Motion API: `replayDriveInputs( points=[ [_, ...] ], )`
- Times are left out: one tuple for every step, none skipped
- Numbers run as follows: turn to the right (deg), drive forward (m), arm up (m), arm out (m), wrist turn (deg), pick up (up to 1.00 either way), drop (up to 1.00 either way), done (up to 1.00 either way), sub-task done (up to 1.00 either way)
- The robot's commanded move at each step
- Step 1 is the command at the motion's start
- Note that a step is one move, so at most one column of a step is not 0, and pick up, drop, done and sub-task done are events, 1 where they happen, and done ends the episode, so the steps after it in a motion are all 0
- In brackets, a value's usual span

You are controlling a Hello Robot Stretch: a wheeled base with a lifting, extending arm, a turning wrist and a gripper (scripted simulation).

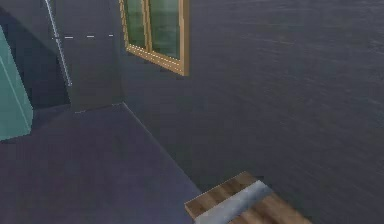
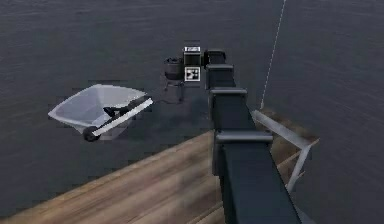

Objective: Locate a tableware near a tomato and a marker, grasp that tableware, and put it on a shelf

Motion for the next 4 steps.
replayDriveInputs(
  points=[
    [0.0,0.0,0.0,0.0,45.0,0.0,0.0,0.0,0.0],
    [0.0,0.0,0.0,0.0,45.0,0.0,0.0,0.0,0.0],
    [0.0,0.0,0.0,0.0,0.0,0.0,1.0,0.0,0.0],
    [0.0,0.0,0.0,-0.1,0.0,0.0,0.0,0.0,0.0]
  ],
)
